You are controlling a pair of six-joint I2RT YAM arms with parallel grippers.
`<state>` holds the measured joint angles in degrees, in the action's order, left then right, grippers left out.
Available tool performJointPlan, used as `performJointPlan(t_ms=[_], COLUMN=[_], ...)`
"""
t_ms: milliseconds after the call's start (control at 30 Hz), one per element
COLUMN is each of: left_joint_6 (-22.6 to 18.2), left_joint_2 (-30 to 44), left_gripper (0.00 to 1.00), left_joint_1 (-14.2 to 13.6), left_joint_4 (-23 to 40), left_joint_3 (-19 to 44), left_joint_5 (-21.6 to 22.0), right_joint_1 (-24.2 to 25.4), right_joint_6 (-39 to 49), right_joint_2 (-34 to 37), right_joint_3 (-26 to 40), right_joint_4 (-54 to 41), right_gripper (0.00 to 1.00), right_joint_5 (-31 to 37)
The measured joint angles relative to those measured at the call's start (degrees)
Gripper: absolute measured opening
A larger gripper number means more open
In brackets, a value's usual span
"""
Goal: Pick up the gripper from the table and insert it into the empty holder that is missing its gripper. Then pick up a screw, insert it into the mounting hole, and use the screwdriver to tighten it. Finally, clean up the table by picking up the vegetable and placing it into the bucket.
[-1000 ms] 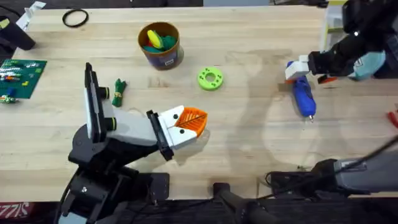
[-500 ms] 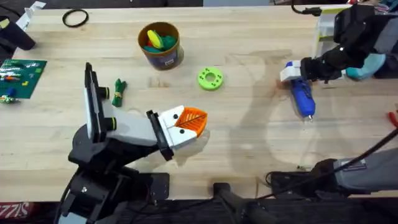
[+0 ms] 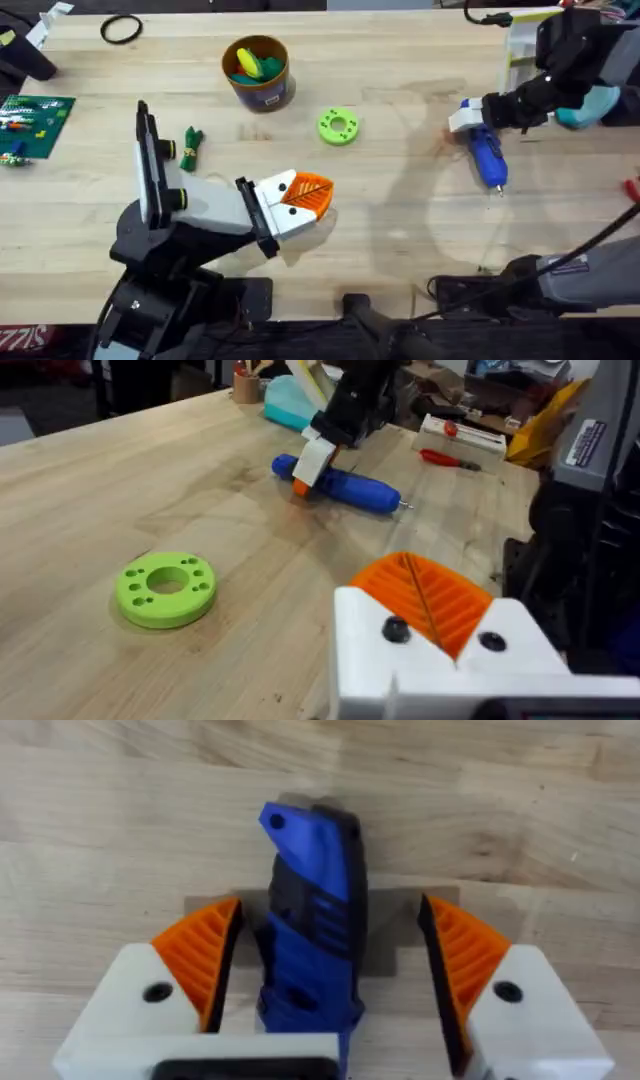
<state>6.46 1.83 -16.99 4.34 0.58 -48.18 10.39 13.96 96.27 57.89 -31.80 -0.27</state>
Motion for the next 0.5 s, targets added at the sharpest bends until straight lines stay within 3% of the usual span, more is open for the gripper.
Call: performJointPlan(t_ms=[233,367,500], left_joint_6=[0.00,0.00,0.00], left_joint_2=[0.00,0.00,0.00], left_gripper=[0.020,0.020,0.020], left_joint_1=[0.00,0.00,-0.02], left_joint_4=[0.02,0.01,-0.01], left_joint_3=[0.00,0.00,0.00], left_joint_5=[0.00,0.02,0.02], right_joint_1=[0.00,0.00,0.02], right_joint_6=[0.03,0.72,1.19], right_joint_2=[1.09,1.30,1.35], right_joint_3=[1.03,1.23,1.29], right_joint_4=[-0.48,-0.06,0.12], right_gripper=[0.979,0.666,0.486], right_joint_5=[0.00,-0.02,0.28])
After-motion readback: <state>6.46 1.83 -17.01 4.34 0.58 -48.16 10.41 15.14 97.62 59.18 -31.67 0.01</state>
